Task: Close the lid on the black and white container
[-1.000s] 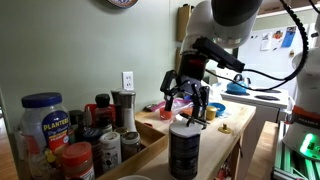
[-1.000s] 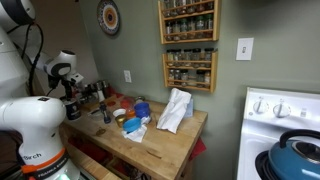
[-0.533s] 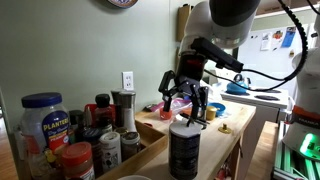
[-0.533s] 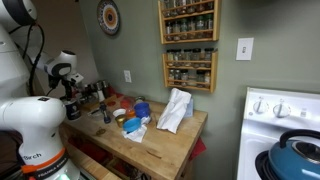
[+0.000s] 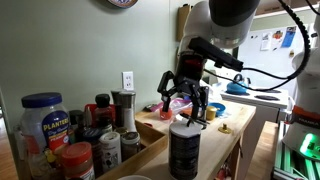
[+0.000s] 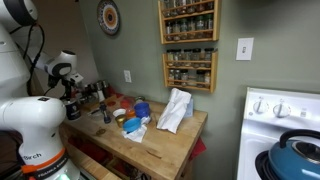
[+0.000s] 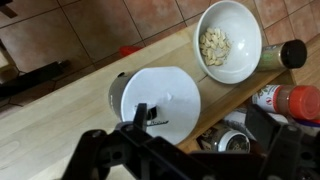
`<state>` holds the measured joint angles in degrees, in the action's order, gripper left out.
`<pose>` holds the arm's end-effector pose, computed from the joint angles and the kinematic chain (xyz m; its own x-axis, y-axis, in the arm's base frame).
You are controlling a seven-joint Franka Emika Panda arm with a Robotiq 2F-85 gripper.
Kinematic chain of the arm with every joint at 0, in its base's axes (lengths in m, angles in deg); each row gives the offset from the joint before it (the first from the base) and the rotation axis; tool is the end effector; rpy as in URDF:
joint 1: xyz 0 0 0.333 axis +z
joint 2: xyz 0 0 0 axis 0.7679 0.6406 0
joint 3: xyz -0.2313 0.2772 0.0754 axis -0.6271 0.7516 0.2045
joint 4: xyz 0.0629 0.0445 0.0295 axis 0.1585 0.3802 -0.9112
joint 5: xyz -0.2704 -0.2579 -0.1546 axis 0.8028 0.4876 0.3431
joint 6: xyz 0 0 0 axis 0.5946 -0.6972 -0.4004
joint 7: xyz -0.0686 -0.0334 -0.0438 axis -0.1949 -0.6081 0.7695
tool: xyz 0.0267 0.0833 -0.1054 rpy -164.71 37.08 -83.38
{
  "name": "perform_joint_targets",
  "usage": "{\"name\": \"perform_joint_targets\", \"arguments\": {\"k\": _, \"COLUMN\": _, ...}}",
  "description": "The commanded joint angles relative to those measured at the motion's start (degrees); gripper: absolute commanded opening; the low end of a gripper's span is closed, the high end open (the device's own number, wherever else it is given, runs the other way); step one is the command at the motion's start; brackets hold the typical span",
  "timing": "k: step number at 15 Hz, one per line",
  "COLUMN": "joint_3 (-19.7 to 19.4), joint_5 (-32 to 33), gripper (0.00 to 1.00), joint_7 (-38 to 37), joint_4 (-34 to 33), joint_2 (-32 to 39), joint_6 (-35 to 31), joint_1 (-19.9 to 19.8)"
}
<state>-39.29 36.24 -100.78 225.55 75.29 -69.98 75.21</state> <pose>0.3006 0.4134 0.3568 0.9101 -0.3313 -0.2487 -0.4059 -0.8333 -0.3752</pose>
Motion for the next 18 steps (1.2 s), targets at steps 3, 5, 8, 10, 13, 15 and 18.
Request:
{"name": "perform_joint_targets", "arguments": {"k": 3, "joint_3": -0.5, "joint_5": 1.4, "gripper": 1.00, "joint_7": -2.8, "joint_4": -1.5, "joint_2": 1.4, "joint_6": 1.7, "joint_1": 0.7}}
{"name": "perform_joint_targets", "arguments": {"k": 5, "joint_3": -0.6, "joint_5": 1.2, "gripper": 1.00, "joint_7": -2.1, "joint_4": -2.0, "joint_2": 1.7, "joint_6": 1.6, "joint_1": 0.8}}
{"name": "perform_joint_targets", "arguments": {"k": 8, "joint_3": -0.6, "joint_5": 1.2, "gripper": 1.00, "joint_7": -2.0, "joint_4": -2.3, "joint_2": 2.5, "joint_6": 1.6, "joint_1": 0.8}}
{"name": "perform_joint_targets", "arguments": {"k": 10, "joint_3": -0.7, "joint_5": 2.6, "gripper": 1.00, "joint_7": -2.8, "joint_4": -2.2, "joint_2": 2.7, "joint_6": 1.7, "joint_1": 0.7}}
{"name": "perform_joint_targets", "arguments": {"k": 13, "joint_3": -1.1, "joint_5": 4.7, "gripper": 1.00, "joint_7": -4.2, "joint_4": -1.4, "joint_2": 0.7, "joint_6": 2.9, "joint_1": 0.4}}
{"name": "perform_joint_targets", "arguments": {"k": 15, "joint_3": -1.4, "joint_5": 7.0, "gripper": 1.00, "joint_7": -6.1, "joint_4": -0.6, "joint_2": -1.2, "joint_6": 3.9, "joint_1": 0.2}}
{"name": "perform_joint_targets", "arguments": {"k": 18, "joint_3": -1.8, "joint_5": 8.4, "gripper": 0.72, "joint_7": -7.2, "joint_4": -0.5, "joint_2": -2.8, "joint_6": 5.4, "joint_1": 0.2}}
